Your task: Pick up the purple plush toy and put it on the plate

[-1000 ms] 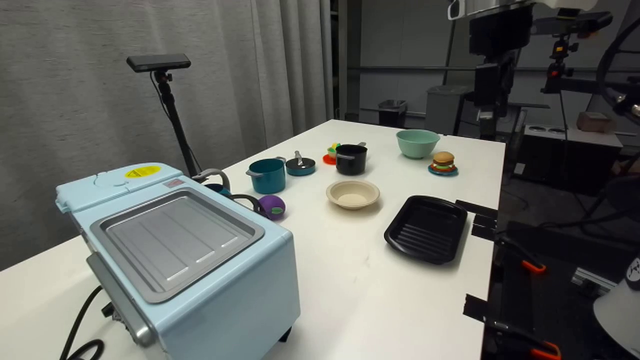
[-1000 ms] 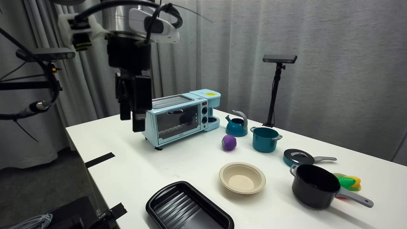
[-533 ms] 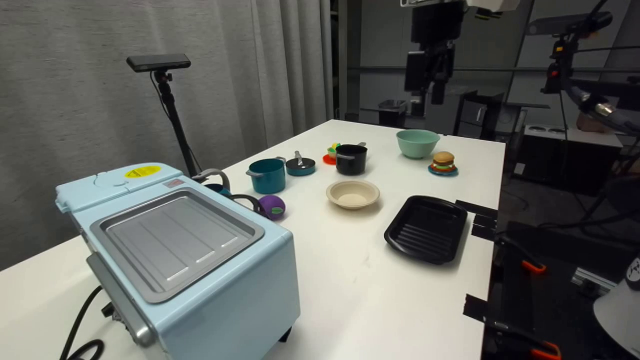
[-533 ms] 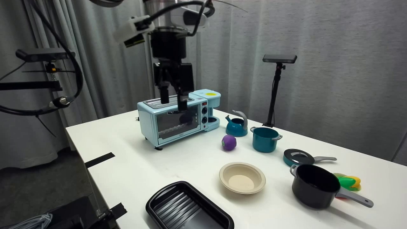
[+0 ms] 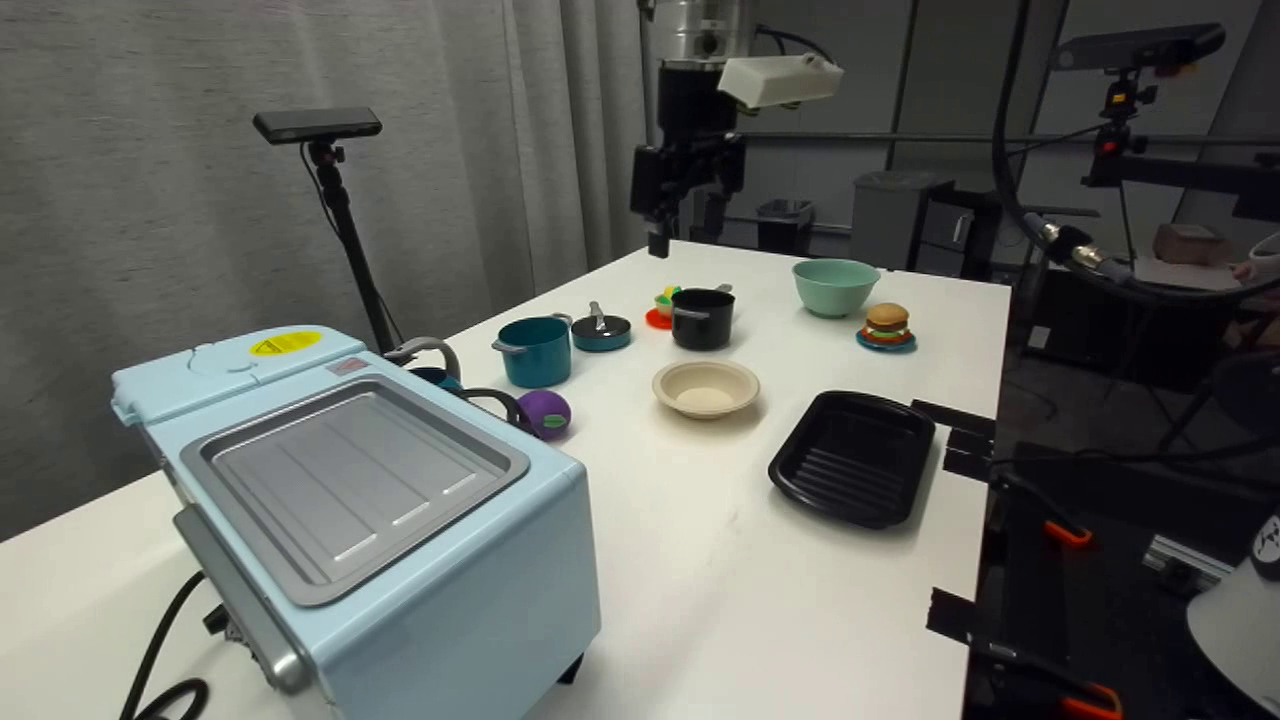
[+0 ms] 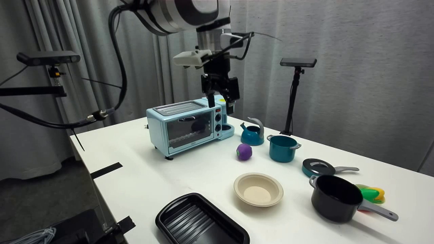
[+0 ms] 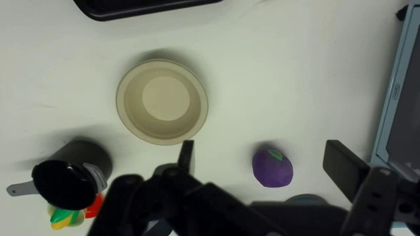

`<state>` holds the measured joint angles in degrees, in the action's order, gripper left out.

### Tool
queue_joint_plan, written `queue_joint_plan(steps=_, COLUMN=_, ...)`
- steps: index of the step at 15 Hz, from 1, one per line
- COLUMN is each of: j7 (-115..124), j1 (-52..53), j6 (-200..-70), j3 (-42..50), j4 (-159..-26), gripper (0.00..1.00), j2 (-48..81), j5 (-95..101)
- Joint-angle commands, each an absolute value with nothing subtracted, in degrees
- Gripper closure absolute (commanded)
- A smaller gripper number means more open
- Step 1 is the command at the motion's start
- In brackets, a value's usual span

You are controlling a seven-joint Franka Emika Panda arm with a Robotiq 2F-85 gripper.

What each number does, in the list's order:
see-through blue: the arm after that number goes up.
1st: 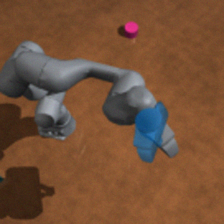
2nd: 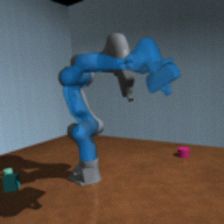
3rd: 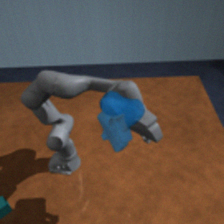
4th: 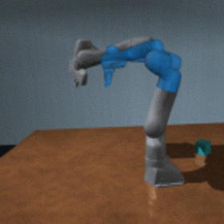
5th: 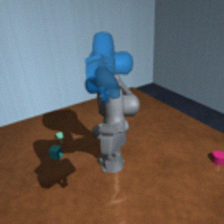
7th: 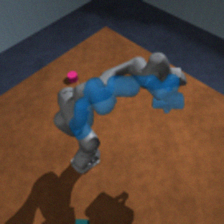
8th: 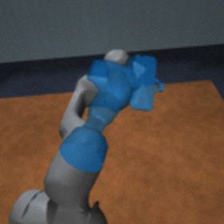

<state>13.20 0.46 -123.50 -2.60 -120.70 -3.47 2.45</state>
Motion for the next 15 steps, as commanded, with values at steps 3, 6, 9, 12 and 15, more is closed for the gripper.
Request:
queue_joint_plan(steps=3, j7=19.86, j1=2.82, j6=-124.81, j3=-3.26, j4=-104.27, gripper=0.00, j2=13.44, j5=2.38)
queue_joint_plan(steps=6, j7=23.47, j1=4.68, j6=-124.48, j3=-2.36, j4=-96.37, gripper=0.00, j2=21.30, j5=3.63)
queue_joint_plan(steps=9, j7=27.23, j1=6.80, j6=-123.37, j3=-0.85, j4=-88.45, gripper=0.00, j2=29.14, j5=4.87)
queue_joint_plan(steps=12, j7=30.37, j1=8.97, j6=-121.85, j3=1.17, j4=-81.44, gripper=0.00, j2=36.17, j5=6.10)
queue_joint_plan(steps=15, j7=32.56, j1=10.60, j6=-119.80, j3=3.06, j4=-75.41, gripper=0.00, j2=42.37, j5=6.64)
